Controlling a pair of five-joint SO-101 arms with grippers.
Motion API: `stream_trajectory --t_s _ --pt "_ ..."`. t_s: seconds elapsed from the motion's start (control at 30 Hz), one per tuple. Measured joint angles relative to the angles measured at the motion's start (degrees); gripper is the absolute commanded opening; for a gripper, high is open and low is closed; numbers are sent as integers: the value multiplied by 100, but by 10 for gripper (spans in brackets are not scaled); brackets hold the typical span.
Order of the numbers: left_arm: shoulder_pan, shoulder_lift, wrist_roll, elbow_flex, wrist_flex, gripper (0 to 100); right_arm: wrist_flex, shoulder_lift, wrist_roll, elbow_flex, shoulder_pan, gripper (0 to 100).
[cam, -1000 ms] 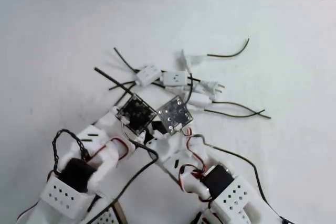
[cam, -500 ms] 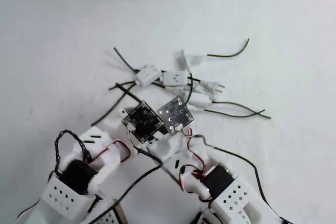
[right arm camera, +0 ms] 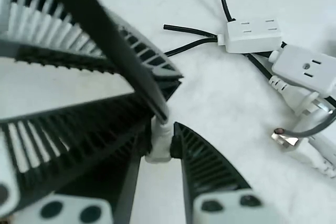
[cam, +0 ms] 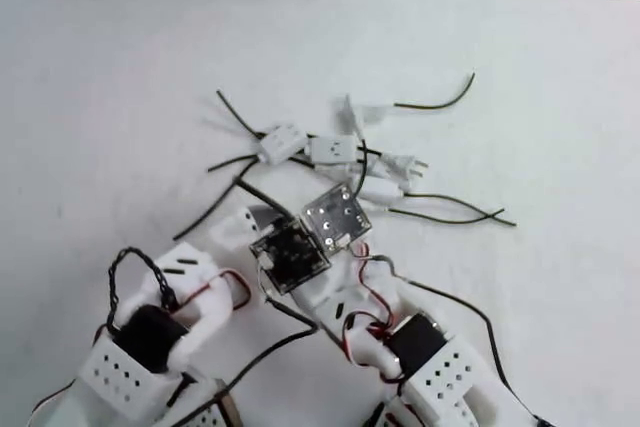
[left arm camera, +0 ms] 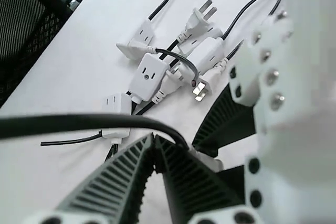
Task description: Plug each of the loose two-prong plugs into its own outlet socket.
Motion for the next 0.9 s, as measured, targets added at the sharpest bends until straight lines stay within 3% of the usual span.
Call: stream_trajectory --t_s 0.43,0.6,0.9 --pt "35 -141 -290 -35 0 23 0 0 0 0 9 17" --pt "-9 -1046 -290 -26 352 23 0 -9 0 -9 -9 17" --pt "-774 -2716 -290 53 1020 23 0 -9 0 -9 -18 17"
